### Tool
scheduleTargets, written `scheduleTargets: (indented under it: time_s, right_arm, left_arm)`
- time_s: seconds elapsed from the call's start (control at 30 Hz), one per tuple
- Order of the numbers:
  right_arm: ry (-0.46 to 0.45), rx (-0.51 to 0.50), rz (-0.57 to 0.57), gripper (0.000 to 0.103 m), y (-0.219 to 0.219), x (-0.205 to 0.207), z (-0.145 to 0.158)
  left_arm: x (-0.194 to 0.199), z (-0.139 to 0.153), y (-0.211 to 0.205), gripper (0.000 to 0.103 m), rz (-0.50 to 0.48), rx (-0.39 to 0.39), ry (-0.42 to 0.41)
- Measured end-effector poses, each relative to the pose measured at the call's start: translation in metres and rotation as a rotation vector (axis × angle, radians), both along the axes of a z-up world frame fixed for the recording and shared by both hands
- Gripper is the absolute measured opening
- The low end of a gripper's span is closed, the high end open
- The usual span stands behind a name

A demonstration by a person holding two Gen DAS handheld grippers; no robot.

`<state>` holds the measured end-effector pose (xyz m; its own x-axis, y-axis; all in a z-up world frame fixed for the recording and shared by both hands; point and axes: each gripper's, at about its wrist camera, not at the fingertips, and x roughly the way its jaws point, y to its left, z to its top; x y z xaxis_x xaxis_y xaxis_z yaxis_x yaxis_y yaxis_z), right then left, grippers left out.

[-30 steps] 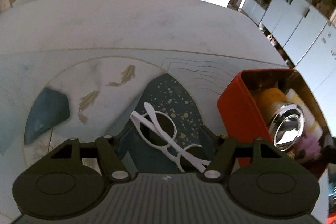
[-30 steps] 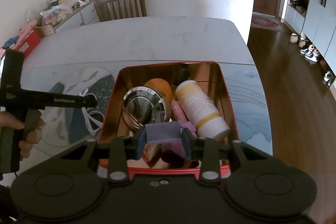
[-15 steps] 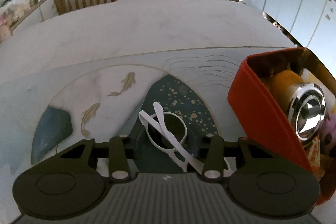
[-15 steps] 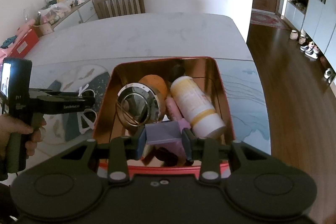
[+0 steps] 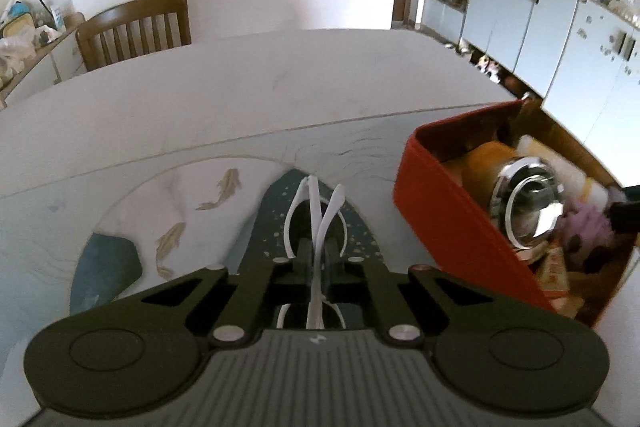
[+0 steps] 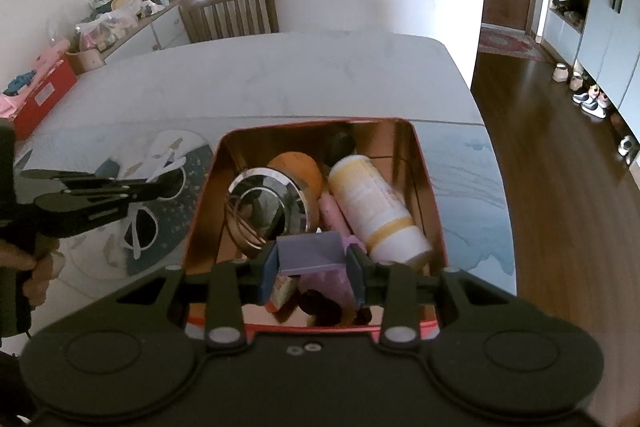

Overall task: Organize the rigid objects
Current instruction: 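Lift the sunglasses with the left gripper and turn them upright over the box, then lower the sunglasses into the red box and open the left gripper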

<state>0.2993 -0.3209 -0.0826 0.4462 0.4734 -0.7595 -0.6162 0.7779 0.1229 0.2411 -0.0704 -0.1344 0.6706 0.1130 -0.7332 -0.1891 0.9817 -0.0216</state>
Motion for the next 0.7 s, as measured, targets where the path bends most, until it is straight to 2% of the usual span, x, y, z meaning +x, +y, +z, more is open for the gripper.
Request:
scheduleTargets:
  time_s: [0.2,0.4,0.57,0.7]
  right_arm:
    - [-0.013,0.006,-0.002,0.036,-0.002,0.000,0.002]
    - [-0.031,0.001,-0.010,0.036,-0.006,0.003,0.004]
    - [-0.044,-0.019,-0.012,0.036,-0.008,0.007,0.002]
    - [-0.038,-0.033,-0.019,0.036,-0.011,0.011,-0.002]
  left_arm:
    - [-0.016,0.030,-0.005,0.004,-0.016,-0.030,-0.052]
    - [-0.022,0.067,-0.015,0.004,-0.074,-0.060,-0.122]
    - [-0.019,0.094,-0.029,0.004,-0.160,-0.143,-0.158]
    - [-0.008,0.102,-0.046,0.004,-0.246,-0.226,-0.149]
